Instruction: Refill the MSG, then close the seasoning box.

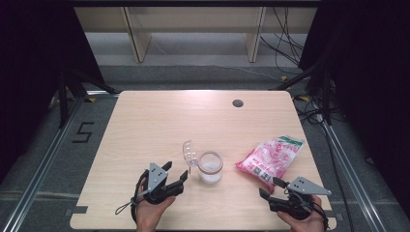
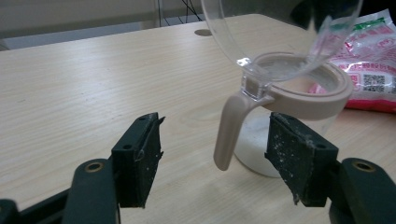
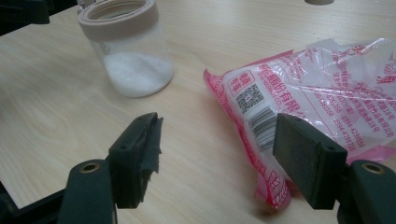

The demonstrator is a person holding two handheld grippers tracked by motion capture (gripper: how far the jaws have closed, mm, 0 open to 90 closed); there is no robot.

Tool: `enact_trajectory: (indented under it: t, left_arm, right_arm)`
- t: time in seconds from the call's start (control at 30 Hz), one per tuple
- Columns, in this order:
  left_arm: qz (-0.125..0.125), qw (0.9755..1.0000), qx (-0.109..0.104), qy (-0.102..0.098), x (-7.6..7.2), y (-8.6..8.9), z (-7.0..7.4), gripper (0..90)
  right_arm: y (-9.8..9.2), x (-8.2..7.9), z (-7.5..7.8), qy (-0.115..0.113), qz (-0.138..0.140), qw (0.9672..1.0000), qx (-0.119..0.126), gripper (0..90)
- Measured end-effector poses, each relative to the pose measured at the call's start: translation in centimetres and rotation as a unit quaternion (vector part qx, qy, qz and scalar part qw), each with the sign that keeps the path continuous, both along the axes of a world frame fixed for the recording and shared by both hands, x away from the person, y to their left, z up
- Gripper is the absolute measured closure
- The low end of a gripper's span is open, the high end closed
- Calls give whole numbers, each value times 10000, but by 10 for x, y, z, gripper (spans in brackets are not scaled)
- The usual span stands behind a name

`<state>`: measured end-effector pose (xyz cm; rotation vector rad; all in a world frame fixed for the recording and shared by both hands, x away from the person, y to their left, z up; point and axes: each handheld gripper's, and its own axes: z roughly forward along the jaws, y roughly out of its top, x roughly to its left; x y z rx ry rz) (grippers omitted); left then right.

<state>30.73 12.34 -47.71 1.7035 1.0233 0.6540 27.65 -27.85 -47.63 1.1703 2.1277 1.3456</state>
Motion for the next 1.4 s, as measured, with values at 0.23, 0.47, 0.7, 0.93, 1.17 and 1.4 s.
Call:
enact_trajectory:
  t: [0.23, 0.47, 0.7, 0.93, 1.17, 1.4]
  left_arm:
    - [-29, 10000, 52, -45, 8, 6, 7, 442]
    - [-86, 9999, 57, -41, 14, 6, 11, 507]
    - [-275, 9996, 11, -64, 17, 1, 13, 640]
    - [-417, 9988, 159, -220, 18, -1, 19, 754]
    - [-526, 9979, 282, -252, 19, -4, 23, 842]
    - [-569, 9978, 157, -285, 20, -6, 27, 883]
  right_arm:
    - [1, -8, 0, 56, 38, 9999, -144, 326]
    - [2, -13, -2, 41, 91, 9998, -145, 326]
    - [4, -16, -4, 178, 51, 9998, -113, 325]
    - [5, -17, -4, 208, 70, 9997, -81, 326]
    - [2, -14, -5, 102, 122, 9998, -150, 326]
    - [3, -16, -4, 213, 71, 9997, -113, 326]
